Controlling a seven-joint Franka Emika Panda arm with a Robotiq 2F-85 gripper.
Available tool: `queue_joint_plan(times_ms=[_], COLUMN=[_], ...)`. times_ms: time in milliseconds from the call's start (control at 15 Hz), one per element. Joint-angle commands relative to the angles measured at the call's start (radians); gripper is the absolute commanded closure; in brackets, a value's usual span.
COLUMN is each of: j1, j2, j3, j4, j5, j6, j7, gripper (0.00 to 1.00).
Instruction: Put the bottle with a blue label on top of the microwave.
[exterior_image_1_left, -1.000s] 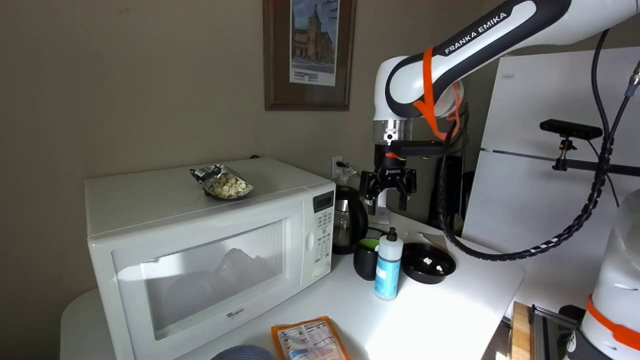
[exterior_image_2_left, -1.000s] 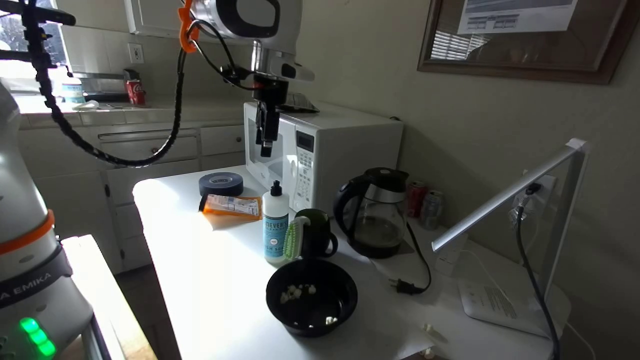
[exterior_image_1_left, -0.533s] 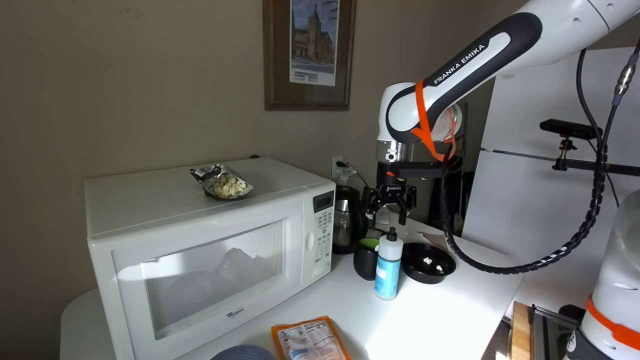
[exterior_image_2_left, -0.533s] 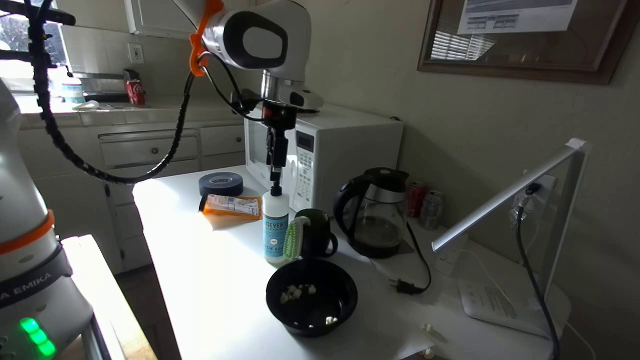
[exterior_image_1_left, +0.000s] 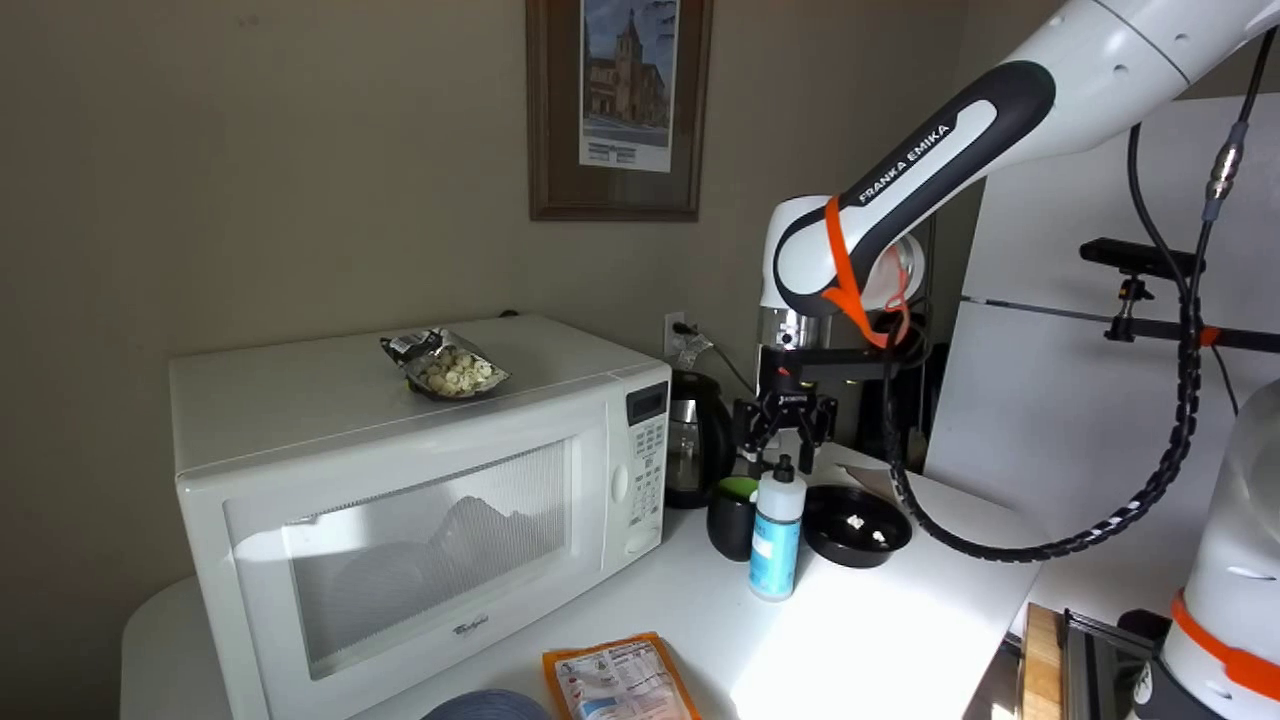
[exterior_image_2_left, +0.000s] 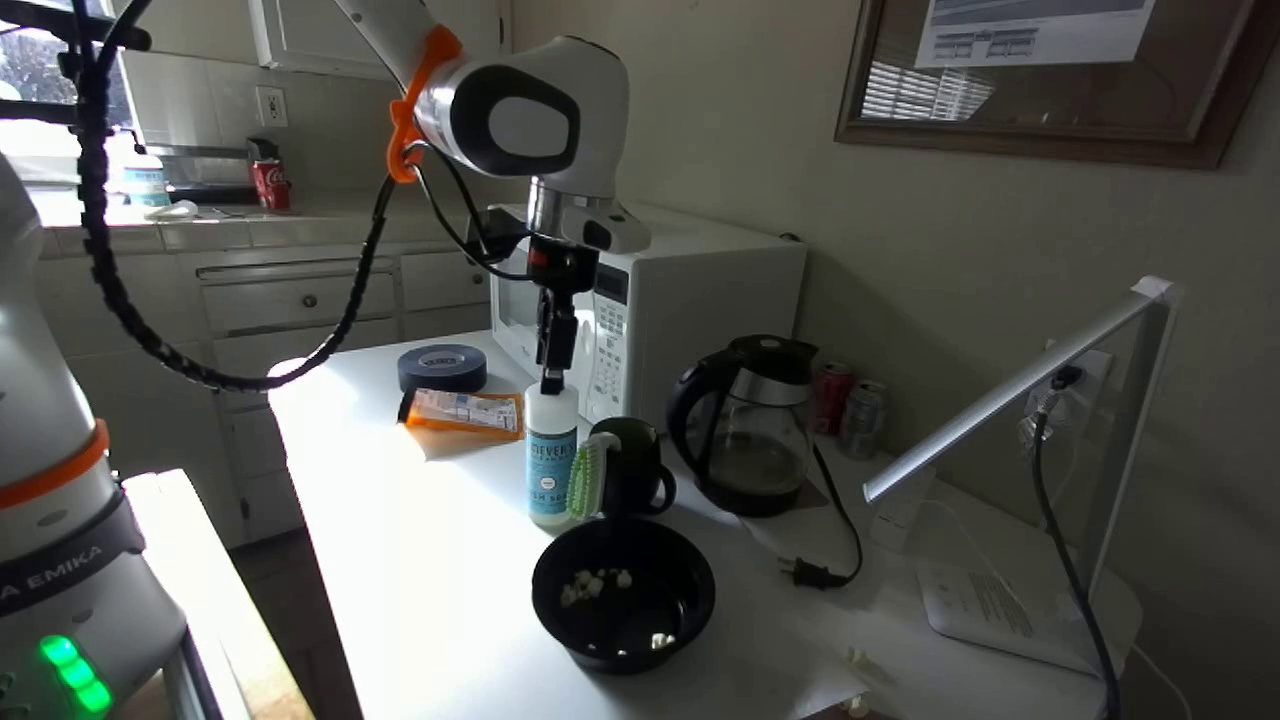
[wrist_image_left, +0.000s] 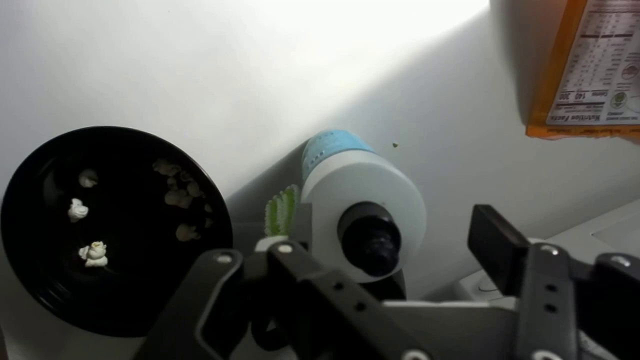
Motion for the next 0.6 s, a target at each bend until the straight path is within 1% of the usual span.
queue_joint_plan(times_ms=[0,200,400,467,533], j1=[-0.006,-0.011,-0.021,-0.019,-0.014], j2=[0.002,-0.001,-0.011,-0.025,-0.061], j3=[-0.001,-0.003,0.001,0.004,0.012], j4=[-0.017,-0.016,-0.016,-0.019,-0.03], j5=[-0.008,-0.017,-0.047,-0.052,-0.064], j6=[0.025,0.022,0.016,0.009,0.001], j7=[0.012,0.02,0.046,0.042,0.041], gripper=[0.5,0.74,0.95,0.93,0.93])
